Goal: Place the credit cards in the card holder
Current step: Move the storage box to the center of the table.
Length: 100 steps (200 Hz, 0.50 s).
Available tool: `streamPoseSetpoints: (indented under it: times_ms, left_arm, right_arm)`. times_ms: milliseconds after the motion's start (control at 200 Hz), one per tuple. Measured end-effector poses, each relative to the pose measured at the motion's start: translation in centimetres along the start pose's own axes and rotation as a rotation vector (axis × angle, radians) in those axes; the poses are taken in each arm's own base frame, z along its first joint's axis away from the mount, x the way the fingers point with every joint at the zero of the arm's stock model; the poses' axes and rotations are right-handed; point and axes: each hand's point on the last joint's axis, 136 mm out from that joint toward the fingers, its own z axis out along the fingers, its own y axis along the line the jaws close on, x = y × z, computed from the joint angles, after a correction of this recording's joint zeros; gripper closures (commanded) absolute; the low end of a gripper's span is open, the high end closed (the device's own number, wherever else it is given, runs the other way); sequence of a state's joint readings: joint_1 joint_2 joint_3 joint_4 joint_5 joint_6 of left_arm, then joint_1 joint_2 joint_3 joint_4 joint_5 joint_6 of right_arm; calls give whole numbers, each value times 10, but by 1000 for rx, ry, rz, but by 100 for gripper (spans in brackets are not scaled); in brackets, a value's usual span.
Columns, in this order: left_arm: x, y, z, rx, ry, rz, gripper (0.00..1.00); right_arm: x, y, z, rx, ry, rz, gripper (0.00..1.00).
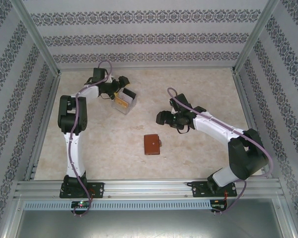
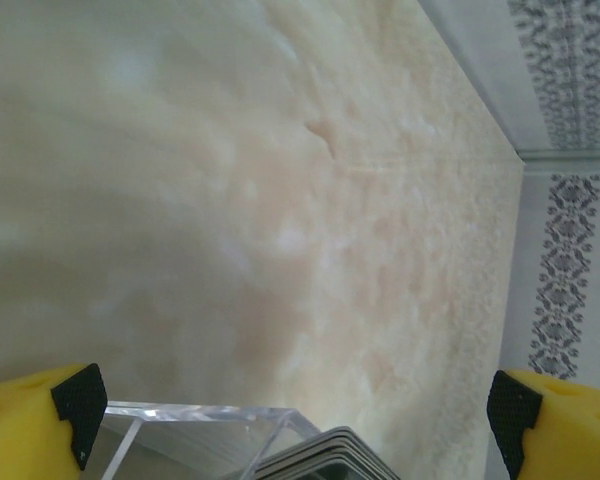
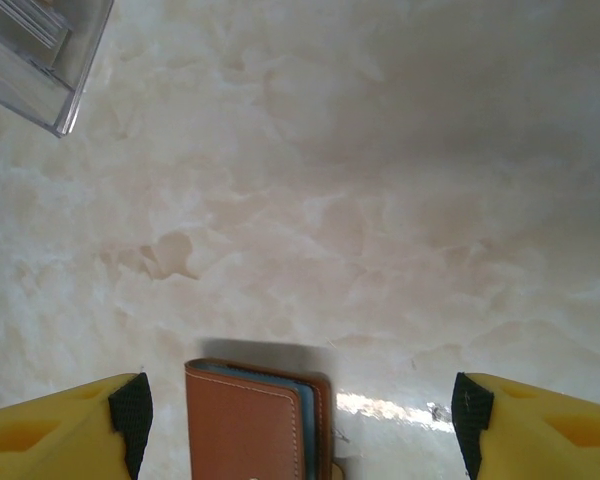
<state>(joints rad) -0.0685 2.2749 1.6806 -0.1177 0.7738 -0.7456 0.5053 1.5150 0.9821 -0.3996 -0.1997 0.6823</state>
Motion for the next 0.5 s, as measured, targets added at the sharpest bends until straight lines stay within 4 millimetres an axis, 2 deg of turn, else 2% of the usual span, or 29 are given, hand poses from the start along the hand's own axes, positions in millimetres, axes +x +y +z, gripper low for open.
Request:
streamPoseSetpoints:
  times_ms: [140,315,500]
  left_arm:
    - [40,-23,22,16,41,5,0]
    - [90,-43,41,9,85,-4,0]
    - [126,-64,61,19,111,-3,0]
  right_arm:
    - [5,-8,-3,5,-1,11,22]
    - [12,-12,-4,-9,5,22,26]
    - [17,-17,-1,-36,13,55,31]
